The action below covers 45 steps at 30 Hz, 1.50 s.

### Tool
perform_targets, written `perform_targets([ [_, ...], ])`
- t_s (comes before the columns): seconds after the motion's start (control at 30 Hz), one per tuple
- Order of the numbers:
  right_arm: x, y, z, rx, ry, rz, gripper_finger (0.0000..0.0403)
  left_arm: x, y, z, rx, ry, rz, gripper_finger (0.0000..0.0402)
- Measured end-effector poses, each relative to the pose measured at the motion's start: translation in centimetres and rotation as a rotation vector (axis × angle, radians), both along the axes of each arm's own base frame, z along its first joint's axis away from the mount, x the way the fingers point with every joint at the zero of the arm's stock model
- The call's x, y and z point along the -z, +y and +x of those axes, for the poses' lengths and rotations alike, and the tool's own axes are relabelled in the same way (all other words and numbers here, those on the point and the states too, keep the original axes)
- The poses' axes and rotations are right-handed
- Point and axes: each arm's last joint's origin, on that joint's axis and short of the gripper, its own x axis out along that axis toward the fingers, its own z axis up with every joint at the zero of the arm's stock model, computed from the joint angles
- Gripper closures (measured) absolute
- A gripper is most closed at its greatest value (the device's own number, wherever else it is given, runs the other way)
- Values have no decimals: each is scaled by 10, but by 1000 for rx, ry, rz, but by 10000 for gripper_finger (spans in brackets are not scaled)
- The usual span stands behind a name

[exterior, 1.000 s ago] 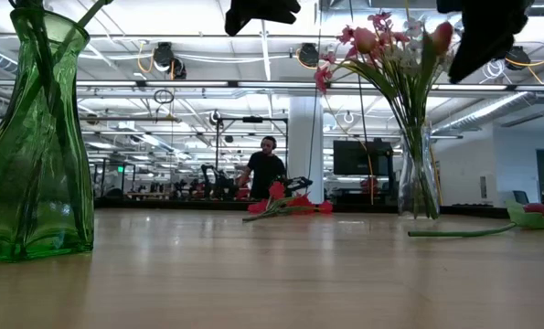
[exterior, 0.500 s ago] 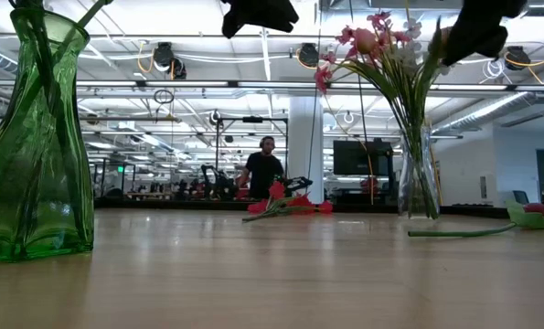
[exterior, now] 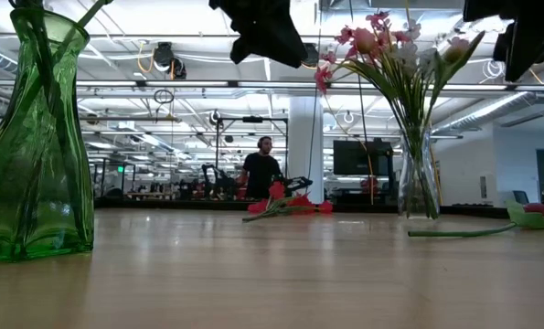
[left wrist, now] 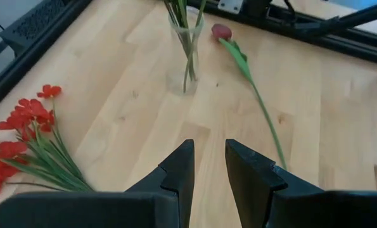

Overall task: Sort flowers into vase by color
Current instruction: Put the red flowers into the green vase

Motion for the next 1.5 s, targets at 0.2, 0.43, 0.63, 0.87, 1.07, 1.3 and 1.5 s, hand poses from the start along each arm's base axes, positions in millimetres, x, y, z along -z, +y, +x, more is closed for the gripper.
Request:
perform_targets([
  [0.2,-6,2,1,-64,-98,21,266,7,0,4,4,19,-4,304],
  [0.43,-20,8,6,-148,-288,139,266,8,0,4,5,25,-5,304],
  [0.63,-17,10,-6,-62,-192,257,266,9,0,3,-8,38,6,304],
  [0.87,-5,8,-20,132,48,261,266,9,8,2,-144,41,48,304],
  [1.07,-4,9,-23,161,77,269,266,16,34,-3,-352,70,-78,304],
  [1.3,-4,8,-22,179,60,231,266,41,62,1,-503,148,-213,304],
  [1.5,-4,7,-21,176,38,198,266,67,70,20,-511,136,-215,304],
])
